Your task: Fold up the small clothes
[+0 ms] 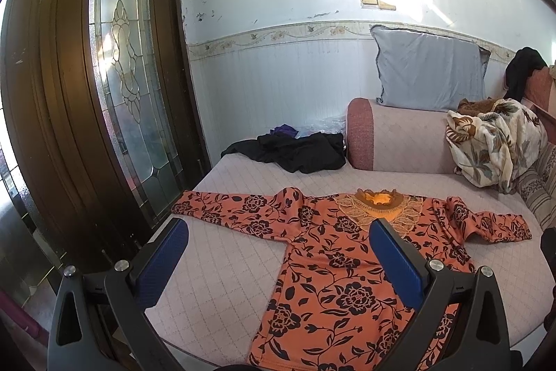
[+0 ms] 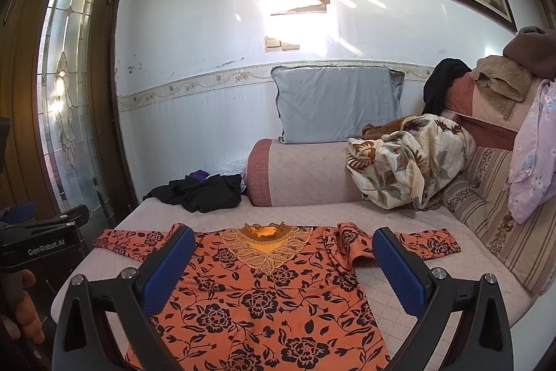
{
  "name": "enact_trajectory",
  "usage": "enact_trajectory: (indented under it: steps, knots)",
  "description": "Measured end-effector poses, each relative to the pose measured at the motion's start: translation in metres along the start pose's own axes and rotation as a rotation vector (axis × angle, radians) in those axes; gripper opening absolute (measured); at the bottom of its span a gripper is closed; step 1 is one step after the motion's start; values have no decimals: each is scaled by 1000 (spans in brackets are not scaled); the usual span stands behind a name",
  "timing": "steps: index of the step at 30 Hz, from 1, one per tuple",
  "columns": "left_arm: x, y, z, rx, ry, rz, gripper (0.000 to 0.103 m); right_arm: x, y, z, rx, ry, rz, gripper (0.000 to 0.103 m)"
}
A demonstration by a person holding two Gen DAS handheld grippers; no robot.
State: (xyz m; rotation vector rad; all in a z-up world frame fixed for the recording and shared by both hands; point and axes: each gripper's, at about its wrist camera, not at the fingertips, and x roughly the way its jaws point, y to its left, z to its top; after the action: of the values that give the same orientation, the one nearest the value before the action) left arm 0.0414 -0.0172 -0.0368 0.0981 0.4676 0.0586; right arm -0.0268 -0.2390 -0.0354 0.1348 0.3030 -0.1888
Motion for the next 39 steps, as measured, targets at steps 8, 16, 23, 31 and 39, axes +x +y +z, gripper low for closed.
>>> enact_trajectory:
  steps: [8,16,23,31,39]
  knots:
    - [1,1,0,-6,1,2,103,0,4,-1,-4,2,7,103]
    - [0,4,0,-9,-6,-1,103,-3,5,1,-6,1,10,103]
    - [-1,5,-1,-10,-5,2,103,-3,6,1,-5,9,17,103]
    - [-3,6,-1,-14,-11,4,103,-3,8,0,-3,10,23,103]
    - [-1,7,-3,-15,-5,4,103,-2,8,0,2,16,31,103]
